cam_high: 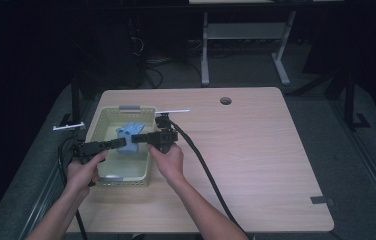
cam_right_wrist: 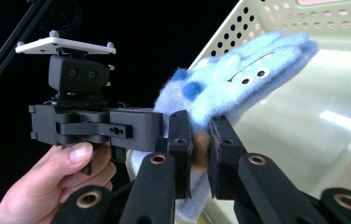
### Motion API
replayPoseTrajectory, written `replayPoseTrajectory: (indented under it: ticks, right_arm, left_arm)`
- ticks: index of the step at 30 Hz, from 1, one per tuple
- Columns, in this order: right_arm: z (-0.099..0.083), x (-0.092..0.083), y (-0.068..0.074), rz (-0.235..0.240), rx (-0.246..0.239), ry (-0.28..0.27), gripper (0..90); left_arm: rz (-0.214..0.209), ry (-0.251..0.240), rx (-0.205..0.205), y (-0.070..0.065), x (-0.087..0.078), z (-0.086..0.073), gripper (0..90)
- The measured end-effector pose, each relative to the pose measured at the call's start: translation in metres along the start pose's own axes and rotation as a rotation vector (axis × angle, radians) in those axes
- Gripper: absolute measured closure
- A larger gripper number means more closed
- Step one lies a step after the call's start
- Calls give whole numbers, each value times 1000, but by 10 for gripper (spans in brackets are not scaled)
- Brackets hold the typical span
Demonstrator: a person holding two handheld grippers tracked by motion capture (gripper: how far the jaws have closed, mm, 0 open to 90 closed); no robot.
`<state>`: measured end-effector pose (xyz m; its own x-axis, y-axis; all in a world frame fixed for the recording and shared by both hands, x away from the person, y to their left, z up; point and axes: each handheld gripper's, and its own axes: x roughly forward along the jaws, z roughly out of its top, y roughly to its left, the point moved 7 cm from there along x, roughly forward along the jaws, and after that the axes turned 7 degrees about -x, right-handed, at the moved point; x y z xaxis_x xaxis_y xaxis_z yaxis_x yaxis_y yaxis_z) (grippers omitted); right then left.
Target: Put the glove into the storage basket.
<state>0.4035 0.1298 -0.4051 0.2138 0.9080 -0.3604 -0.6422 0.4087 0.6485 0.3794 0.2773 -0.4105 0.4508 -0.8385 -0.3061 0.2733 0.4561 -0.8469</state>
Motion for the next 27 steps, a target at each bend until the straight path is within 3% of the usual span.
replayPoseTrajectory:
  ticks: [13,27]
  right_arm:
    - [-4,30,-5,14,20,28,810]
    - [-10,45,-14,1,39,51,803]
  left_arm:
    - [33,37,-31,25,-14,5,727]
    - [77,68,-40,38,-15,6,731]
